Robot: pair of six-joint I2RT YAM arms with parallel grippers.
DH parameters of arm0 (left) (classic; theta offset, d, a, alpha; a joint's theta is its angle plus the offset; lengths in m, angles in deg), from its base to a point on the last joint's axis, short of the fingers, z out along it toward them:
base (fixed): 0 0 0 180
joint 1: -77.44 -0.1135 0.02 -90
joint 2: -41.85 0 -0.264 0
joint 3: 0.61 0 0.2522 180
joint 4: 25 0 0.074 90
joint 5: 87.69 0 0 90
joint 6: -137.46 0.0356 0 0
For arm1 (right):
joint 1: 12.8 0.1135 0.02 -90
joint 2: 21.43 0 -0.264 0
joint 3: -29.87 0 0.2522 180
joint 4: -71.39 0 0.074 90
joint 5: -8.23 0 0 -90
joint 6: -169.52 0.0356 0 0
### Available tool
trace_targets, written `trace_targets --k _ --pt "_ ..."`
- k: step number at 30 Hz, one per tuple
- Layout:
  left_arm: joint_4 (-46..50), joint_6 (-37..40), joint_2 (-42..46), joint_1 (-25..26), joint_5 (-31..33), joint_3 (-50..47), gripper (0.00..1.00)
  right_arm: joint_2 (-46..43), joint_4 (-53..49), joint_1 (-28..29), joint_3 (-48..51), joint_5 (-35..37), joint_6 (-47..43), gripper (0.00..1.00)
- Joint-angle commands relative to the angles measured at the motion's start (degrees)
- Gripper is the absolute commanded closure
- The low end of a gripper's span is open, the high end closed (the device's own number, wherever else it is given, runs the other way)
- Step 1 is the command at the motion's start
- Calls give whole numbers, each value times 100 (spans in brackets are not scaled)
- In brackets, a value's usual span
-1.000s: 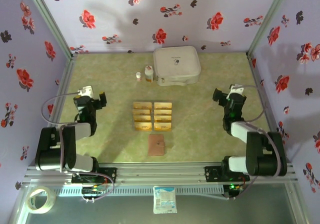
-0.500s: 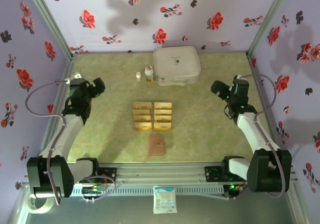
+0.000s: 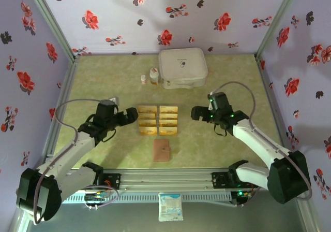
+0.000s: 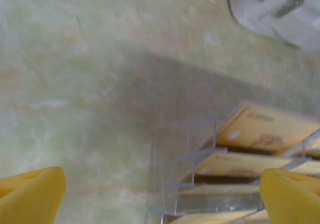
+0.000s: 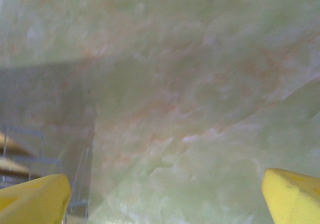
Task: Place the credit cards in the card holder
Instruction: Move the storage box to the center of the table.
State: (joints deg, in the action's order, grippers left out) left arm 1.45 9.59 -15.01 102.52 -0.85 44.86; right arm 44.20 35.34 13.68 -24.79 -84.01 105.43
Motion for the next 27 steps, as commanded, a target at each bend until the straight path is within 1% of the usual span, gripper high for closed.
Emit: trace_targets --k 1,7,12,15,20,27 --pt "-497 -227 -128 316 -176 -194 0 221 -438 524 -149 523 -215 1" --pt "-979 -165 -717 693 -238 -171 0 632 -602 1465 -424 895 -705 1" --pt "-1280 -143 -1053 838 -247 -113 0 967 -536 1881 -557 938 -937 1" --pt "-1386 -142 -1257 886 -247 -53 0 1191 -476 2005 -636 942 -965 1" --pt "-1559 -166 -1524 1002 -280 37 0 1525 -359 2034 -699 1003 -912 1" --pt "-1906 -243 -1898 1225 -273 221 0 1854 -359 2027 -808 1480 -868 1"
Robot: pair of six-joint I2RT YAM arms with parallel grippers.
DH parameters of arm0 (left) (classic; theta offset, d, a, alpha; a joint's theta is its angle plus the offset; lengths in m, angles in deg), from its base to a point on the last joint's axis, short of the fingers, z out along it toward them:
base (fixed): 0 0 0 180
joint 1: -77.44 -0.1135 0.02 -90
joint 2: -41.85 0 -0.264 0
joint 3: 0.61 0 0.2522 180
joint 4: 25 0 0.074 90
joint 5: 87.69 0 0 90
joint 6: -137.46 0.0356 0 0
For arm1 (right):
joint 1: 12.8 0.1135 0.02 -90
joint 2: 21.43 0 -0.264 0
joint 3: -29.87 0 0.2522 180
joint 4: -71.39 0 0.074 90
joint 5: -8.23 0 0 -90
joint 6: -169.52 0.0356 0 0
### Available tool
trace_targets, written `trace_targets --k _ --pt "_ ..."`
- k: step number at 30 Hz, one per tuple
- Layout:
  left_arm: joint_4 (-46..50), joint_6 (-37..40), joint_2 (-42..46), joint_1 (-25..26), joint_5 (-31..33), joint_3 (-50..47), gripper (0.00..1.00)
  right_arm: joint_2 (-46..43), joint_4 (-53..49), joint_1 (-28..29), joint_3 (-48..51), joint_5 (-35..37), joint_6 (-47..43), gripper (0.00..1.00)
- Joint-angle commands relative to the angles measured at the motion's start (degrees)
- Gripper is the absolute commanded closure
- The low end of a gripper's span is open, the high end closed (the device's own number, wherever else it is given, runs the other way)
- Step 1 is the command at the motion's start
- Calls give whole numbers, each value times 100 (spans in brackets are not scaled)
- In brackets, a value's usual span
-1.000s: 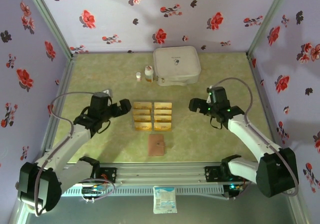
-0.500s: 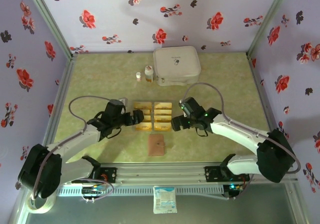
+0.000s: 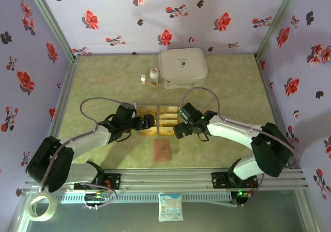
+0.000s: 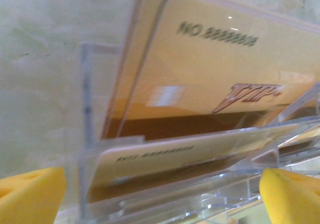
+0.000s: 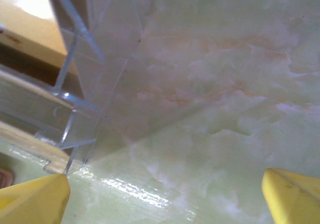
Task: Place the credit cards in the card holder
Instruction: Move the storage box to the center of the table.
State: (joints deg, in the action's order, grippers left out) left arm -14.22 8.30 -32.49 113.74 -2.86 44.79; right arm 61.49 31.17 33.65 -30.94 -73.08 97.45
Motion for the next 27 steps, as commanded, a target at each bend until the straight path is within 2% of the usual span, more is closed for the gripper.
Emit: trace_targets --k 1,10,19,27 --pt "-372 -110 -219 139 -73 278 0 187 61 22 -215 500 -67 1" --pt "-589 -102 -995 402 -81 872 0 427 108 -271 -232 1187 2 1" --pt "-600 125 -2050 488 -219 2032 0 235 237 -1353 -205 909 -102 1" --pt "-432 277 -3213 493 -652 3345 0 230 262 -1931 -261 724 -151 1"
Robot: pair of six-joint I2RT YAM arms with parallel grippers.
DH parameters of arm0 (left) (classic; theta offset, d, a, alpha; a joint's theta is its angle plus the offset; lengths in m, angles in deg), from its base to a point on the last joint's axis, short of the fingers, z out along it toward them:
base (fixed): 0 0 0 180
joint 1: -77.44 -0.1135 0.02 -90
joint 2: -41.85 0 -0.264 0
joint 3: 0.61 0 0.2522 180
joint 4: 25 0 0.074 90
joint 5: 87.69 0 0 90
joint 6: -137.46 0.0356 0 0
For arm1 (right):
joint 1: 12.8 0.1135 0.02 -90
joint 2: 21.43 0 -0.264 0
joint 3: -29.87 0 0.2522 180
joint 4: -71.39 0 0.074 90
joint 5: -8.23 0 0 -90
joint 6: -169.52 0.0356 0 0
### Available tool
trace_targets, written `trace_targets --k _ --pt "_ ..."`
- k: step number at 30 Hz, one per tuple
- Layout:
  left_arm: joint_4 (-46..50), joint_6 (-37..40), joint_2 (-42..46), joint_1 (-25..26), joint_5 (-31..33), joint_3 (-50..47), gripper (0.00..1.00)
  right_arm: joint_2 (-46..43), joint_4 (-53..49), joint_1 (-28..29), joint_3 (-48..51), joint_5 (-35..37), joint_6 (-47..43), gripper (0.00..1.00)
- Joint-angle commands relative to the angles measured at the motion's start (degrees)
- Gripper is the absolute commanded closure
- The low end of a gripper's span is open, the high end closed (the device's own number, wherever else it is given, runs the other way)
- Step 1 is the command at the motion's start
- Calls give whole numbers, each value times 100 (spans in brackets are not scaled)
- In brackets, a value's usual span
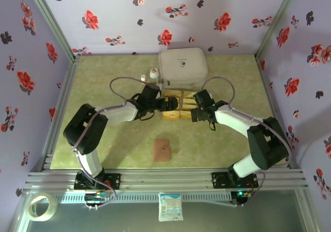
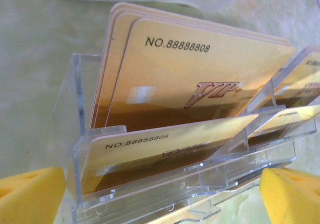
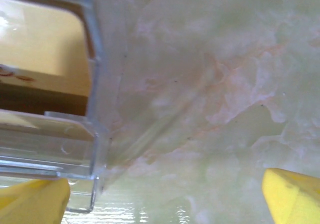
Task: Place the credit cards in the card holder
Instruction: Move the storage box to the center of the table, then pick up the card holder from the bottom-center of the table.
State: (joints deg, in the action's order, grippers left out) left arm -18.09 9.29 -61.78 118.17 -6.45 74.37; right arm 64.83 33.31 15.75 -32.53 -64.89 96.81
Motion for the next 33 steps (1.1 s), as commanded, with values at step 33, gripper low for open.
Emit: trace_targets --k 33 --pt "931 761 1908 -592 357 -527 0 -2345 -1303 51 -116 -1138 1030 1"
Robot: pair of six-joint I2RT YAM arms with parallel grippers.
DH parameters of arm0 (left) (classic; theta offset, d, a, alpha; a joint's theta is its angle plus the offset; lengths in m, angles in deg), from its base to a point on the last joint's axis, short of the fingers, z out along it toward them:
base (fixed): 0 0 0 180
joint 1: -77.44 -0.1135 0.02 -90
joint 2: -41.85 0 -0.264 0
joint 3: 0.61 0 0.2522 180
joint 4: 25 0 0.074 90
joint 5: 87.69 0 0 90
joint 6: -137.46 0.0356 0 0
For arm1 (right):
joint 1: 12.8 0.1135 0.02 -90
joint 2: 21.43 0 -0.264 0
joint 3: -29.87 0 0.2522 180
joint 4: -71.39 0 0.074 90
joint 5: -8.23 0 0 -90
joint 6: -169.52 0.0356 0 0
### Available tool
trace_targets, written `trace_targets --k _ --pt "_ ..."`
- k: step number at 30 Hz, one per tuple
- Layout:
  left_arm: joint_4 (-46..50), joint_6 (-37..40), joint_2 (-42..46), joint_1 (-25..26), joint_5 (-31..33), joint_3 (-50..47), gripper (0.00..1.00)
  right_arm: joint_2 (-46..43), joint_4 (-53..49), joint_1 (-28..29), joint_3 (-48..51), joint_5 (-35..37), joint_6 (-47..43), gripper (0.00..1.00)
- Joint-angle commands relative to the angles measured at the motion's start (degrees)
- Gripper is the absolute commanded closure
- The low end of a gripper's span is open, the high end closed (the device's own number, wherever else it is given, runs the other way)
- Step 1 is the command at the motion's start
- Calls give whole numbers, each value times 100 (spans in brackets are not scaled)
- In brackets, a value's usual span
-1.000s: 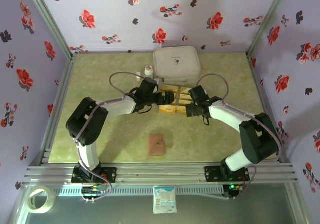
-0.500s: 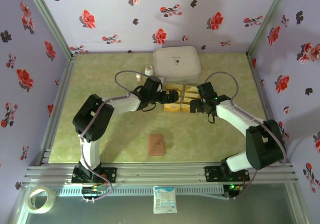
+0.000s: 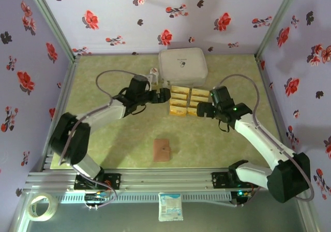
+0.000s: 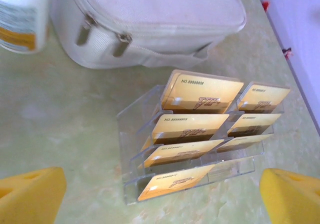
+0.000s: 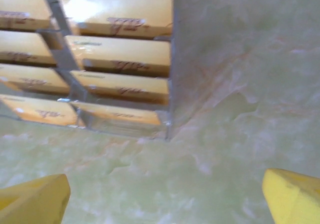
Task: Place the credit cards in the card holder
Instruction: Pick up the card holder from the bottom-center of the table.
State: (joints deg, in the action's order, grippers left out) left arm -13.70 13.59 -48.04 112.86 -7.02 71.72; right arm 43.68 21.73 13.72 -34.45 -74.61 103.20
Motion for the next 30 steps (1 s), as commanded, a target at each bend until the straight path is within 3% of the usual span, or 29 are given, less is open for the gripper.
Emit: trace_targets --k 1,10,17,22,30 --pt "597 353 714 -104 528 -357 0 -282 -64 377 166 -207 531 1" --pt "1638 133 1964 -354 1144 -1090 0 -581 1269 1713 1406 -437 2460 15" --pt "2108 -250 2408 -534 1164 -1467 0 -384 2849 3027 2406 -24 4217 24" --pt "2180 -235 2726 -615 1167 -1623 0 495 3293 3799 2268 186 4640 28" --pt "2214 -195 2727 -685 1162 -1655 0 1519 3567 4378 1875 117 4881 34"
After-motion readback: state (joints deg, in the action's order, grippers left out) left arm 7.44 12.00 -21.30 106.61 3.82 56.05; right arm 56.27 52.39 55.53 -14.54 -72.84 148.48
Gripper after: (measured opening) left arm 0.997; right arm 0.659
